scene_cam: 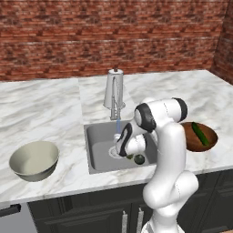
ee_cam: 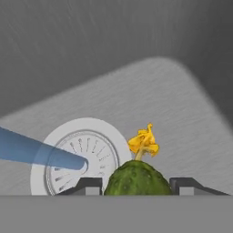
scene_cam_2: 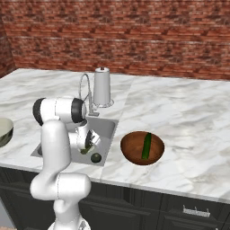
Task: Pick the cucumbers from the sink and place them in one bowl. Place the squash in the other bowl. Then turn off the sink faucet.
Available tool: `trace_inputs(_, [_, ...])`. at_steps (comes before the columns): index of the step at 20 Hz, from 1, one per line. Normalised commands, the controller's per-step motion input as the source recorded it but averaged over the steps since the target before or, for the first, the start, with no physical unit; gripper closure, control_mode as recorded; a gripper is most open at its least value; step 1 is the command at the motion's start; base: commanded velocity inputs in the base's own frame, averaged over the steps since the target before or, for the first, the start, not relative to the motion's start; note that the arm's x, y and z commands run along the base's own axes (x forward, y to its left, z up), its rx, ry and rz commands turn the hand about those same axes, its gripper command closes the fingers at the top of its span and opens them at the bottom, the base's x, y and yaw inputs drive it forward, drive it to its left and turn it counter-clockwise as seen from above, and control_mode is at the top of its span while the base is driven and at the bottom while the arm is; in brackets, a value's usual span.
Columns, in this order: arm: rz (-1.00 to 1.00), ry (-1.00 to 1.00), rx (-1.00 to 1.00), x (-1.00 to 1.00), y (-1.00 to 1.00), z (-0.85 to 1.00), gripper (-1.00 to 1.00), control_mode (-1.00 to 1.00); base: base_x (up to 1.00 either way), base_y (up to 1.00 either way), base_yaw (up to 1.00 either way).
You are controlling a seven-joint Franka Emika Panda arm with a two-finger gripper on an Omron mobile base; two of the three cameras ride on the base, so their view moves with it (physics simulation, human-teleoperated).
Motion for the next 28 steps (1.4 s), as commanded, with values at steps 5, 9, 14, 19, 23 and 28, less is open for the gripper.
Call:
trace_inputs(5, [0.0, 0.0, 0.0, 0.0, 0.0, 0.54, 1.0, -1.0, 0.0, 0.0, 0.0])
trace_inputs(9, [0.0, 0.0, 0.0, 0.0, 0.0, 0.56, 1.0, -1.0, 0.0, 0.0, 0.0])
trace_inputs(14, [0.0, 0.0, 0.0, 0.0, 0.0, 0.65, 1.0, -1.0, 0.0, 0.0, 0.0])
trace_inputs(19, [0.0, 0.0, 0.0, -0.04, 0.04, 0.71, 1.0, -1.0, 0.0, 0.0, 0.0])
trace_inputs(23, [0.0, 0.0, 0.0, -0.25, 0.0, 0.62, 1.0, -1.0, 0.0, 0.0, 0.0])
trace_inputs(28, [0.0, 0.0, 0.0, -0.5, 0.0, 0.52, 1.0, -1.0, 0.0, 0.0, 0.0])
